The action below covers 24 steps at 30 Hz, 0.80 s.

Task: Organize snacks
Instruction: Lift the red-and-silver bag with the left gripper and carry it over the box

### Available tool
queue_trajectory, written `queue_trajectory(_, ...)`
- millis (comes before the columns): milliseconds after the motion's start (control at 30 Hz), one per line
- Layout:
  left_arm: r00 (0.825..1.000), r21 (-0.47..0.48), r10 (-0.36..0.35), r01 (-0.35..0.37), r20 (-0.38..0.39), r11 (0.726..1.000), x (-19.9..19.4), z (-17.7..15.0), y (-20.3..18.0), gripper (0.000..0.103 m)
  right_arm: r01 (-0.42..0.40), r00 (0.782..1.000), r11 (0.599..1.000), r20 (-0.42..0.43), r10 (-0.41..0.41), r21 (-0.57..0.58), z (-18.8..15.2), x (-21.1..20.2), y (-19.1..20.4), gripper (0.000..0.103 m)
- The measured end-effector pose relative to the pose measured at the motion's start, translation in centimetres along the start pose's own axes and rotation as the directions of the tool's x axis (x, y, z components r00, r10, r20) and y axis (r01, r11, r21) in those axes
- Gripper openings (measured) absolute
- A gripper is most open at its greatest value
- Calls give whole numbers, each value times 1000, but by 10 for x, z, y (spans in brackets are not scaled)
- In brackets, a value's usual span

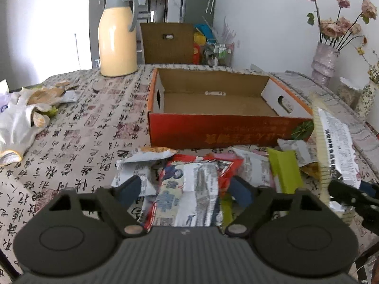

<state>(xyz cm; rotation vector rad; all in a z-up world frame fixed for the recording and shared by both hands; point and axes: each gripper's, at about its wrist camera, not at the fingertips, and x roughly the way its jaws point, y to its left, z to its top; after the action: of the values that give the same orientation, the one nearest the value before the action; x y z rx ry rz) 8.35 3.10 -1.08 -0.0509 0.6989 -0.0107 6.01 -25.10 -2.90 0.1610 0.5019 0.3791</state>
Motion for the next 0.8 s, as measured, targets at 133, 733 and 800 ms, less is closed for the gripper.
queue_trajectory(133, 997, -15, -6, 5, -72, 1000, 20, -2, 6, 90, -3, 1000, 1000, -8, 3, -1, -1, 2, 1, 34)
queue_trajectory(733, 999, 21, -34, 34, -23, 999, 4, -4, 5, 25, -6, 1000, 1000, -10, 6, -8, 0, 2, 3, 34)
queue_trajectory(800, 999, 19, -35, 35, -12, 999, 1, -3, 6, 21, -7, 1000, 1000, -7, 7, -10, 1, 1, 3, 34)
